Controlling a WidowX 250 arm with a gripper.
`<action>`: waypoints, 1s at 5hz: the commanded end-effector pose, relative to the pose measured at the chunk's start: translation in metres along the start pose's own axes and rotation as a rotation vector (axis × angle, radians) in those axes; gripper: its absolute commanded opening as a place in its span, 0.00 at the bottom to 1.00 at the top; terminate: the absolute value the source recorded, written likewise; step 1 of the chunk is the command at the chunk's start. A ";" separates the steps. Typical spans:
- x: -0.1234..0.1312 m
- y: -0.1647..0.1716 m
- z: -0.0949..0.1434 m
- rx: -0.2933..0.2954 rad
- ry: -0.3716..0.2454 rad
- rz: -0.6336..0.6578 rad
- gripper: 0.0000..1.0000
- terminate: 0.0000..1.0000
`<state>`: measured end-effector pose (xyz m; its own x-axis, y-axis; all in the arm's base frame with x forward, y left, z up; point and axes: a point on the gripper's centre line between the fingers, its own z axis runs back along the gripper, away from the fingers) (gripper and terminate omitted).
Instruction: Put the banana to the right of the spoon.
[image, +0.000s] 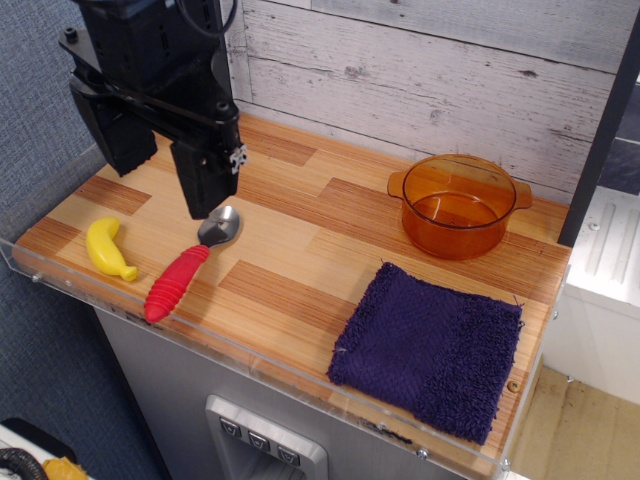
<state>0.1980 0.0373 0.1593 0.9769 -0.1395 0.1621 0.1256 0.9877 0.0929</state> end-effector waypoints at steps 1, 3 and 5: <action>0.000 0.000 0.000 0.000 0.000 0.000 1.00 0.00; 0.016 0.047 -0.033 -0.011 0.107 0.199 1.00 0.00; 0.021 0.095 -0.077 0.103 0.186 0.414 1.00 0.00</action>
<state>0.2428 0.1293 0.0817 0.9559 0.2929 -0.0204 -0.2866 0.9461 0.1505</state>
